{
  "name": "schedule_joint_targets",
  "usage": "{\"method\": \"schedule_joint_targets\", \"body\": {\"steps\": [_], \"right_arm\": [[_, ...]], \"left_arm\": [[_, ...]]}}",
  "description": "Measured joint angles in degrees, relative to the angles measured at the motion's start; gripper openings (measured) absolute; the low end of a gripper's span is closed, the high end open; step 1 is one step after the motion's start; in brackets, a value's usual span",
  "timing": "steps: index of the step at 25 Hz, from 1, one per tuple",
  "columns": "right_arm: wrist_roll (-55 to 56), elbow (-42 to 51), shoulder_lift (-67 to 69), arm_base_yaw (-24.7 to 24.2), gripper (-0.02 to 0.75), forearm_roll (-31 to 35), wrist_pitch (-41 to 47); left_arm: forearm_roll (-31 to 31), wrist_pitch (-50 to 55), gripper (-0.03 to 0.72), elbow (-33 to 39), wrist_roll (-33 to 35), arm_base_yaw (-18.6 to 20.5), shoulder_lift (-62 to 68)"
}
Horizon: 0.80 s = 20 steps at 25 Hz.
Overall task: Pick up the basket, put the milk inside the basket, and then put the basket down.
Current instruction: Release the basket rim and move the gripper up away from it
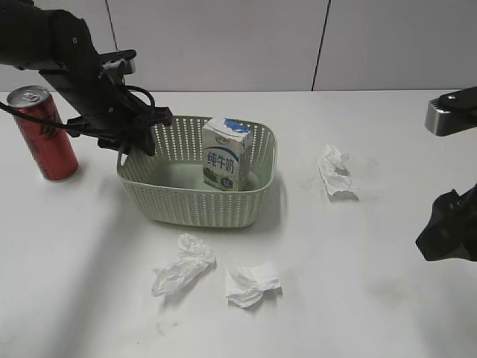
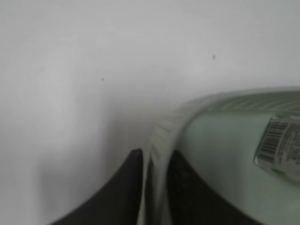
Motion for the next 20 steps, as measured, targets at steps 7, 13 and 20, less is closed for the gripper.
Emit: {"method": "schedule_joint_targets", "body": {"steps": [7, 13, 20], "right_arm": [[0.0, 0.0, 0.0, 0.0, 0.594, 0.0, -1.5], [-0.6, 0.0, 0.0, 0.0, 0.594, 0.0, -1.7], [-0.6, 0.0, -1.8, 0.0, 0.593, 2.6, 2.7]], "left_arm": [[-0.2, 2.7, 0.608, 0.0, -0.2, 0.0, -4.0], [-0.2, 10.4, 0.596, 0.0, -0.2, 0.0, -14.1], [0.6, 27.5, 0.591, 0.0, 0.1, 0.0, -28.0]]}}
